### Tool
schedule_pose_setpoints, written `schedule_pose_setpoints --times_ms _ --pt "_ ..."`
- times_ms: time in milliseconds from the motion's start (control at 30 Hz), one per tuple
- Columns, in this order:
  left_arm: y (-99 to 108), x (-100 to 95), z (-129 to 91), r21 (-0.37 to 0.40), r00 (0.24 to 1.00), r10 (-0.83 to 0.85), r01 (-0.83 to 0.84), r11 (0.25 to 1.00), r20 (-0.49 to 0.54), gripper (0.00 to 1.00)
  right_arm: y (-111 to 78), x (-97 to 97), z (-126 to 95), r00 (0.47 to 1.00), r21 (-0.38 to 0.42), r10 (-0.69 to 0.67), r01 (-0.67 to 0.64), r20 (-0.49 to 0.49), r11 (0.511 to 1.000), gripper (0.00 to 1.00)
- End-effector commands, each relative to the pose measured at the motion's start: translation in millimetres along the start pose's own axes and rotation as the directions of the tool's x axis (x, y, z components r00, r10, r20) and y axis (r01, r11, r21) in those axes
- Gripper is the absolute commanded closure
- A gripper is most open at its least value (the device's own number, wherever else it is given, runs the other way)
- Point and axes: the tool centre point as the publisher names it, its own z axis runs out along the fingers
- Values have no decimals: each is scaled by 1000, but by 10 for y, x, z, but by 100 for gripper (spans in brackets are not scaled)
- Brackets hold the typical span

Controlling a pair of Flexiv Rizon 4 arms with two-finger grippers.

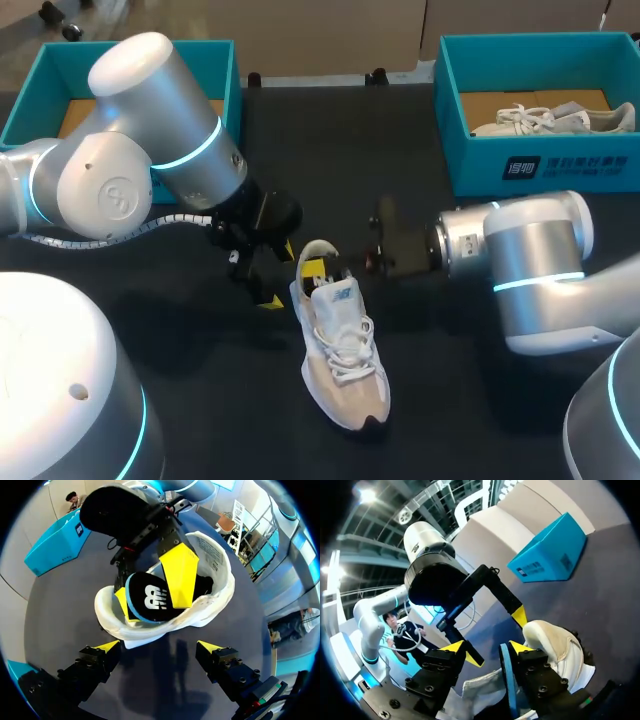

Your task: Take the shoe out of the shoebox, open the shoe tongue, remove and reinsert the insole, then place the shoe into the shoebox

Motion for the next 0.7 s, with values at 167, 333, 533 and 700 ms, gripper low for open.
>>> schedule_pose_setpoints --times_ms 167,333,533,700 --pt "0 7 -19 2 1000 10 -10 1000 -8 0 47 72 -76 1000 18 -9 9 15 1000 50" --pt "29 35 -125 -20 998 53 -54 998 -21 0 68 80 -106 1000 22 -24 23 15 999 48" --pt "179 20 -295 -44 996 73 -75 996 -44 0 204 40 -134 999 45 -49 48 15 998 46" --pt "357 -36 -472 -51 997 59 -61 997 -45 0 337 18 -193 997 74 -65 63 28 995 46"
